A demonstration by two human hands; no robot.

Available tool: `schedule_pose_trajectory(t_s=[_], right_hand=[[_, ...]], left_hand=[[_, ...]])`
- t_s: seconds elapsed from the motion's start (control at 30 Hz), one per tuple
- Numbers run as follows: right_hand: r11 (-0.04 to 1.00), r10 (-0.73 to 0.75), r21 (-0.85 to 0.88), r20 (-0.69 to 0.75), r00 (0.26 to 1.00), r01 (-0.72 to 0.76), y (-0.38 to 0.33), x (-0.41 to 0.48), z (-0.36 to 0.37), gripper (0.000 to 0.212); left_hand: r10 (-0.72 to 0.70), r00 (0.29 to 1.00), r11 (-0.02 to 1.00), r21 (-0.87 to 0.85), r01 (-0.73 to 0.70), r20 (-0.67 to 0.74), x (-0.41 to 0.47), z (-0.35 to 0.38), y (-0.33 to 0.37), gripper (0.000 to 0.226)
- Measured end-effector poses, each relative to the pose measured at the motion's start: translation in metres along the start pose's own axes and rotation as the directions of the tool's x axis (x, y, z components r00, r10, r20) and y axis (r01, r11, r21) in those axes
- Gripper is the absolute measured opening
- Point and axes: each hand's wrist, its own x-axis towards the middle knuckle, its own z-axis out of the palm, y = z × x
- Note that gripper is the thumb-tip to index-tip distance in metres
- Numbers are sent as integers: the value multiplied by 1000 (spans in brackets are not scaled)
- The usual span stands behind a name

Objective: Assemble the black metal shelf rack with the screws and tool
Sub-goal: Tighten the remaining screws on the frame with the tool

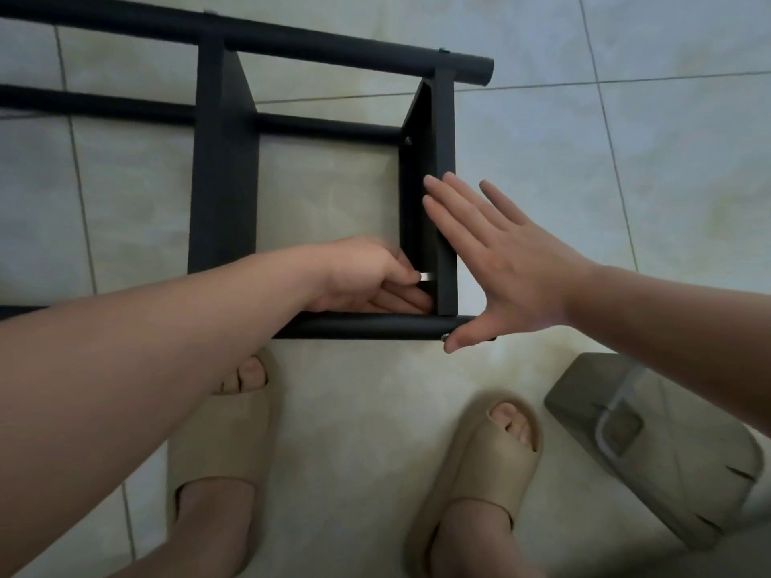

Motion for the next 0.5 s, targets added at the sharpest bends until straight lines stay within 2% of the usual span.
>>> schedule_pose_trajectory(t_s=[0.1, 0.3, 0.5], right_hand=[[999, 25, 37, -23, 999, -24, -8, -14, 8, 144], [991, 110, 83, -44, 993, -106, -35, -47, 27, 141], [989, 104, 113, -63, 993, -96, -37, -45, 28, 141]], left_hand=[[-32, 999, 999, 46, 30, 38, -1, 8, -3, 12], [-91, 990, 967, 249, 62, 104, 4, 23, -11, 11], [20, 1000, 827, 563, -5, -20, 0, -3, 7, 3]])
